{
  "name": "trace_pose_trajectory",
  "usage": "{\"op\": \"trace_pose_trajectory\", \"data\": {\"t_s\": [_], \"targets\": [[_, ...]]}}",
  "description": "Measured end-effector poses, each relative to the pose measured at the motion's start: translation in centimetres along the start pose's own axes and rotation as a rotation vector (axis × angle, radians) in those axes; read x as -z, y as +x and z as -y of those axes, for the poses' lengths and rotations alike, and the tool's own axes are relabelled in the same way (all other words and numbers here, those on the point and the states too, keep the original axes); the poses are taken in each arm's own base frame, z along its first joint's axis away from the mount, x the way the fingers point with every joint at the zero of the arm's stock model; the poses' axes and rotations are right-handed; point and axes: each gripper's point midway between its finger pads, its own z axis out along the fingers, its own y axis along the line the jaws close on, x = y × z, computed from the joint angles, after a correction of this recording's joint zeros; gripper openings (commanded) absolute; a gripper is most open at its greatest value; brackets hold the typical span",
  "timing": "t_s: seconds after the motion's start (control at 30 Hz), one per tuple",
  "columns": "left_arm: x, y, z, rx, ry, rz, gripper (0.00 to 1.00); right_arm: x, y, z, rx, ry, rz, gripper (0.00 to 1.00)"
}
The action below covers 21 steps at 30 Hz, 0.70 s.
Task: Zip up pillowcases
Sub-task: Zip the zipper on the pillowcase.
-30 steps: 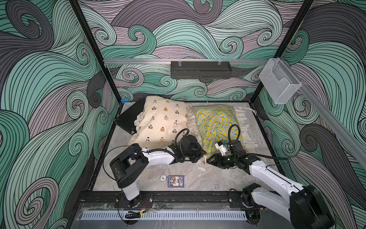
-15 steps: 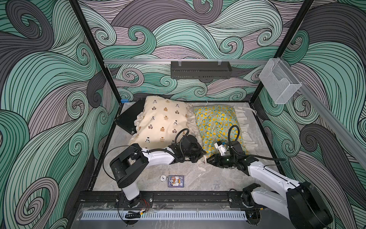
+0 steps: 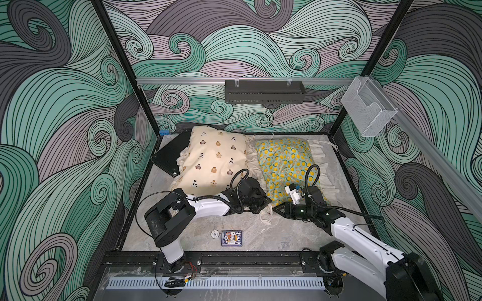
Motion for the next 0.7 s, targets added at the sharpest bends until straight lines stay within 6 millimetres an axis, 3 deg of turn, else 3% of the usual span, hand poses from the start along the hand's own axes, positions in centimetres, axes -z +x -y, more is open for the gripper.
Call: {"op": "trace_pose_trajectory", "data": {"t_s": [0.7], "targets": [[-0.14, -0.05, -0.15, 0.0, -0.003, 0.0, 0.0, -0.37, -0.08, 0.64, -0.008, 0.022, 0.0, 0.1]]}}
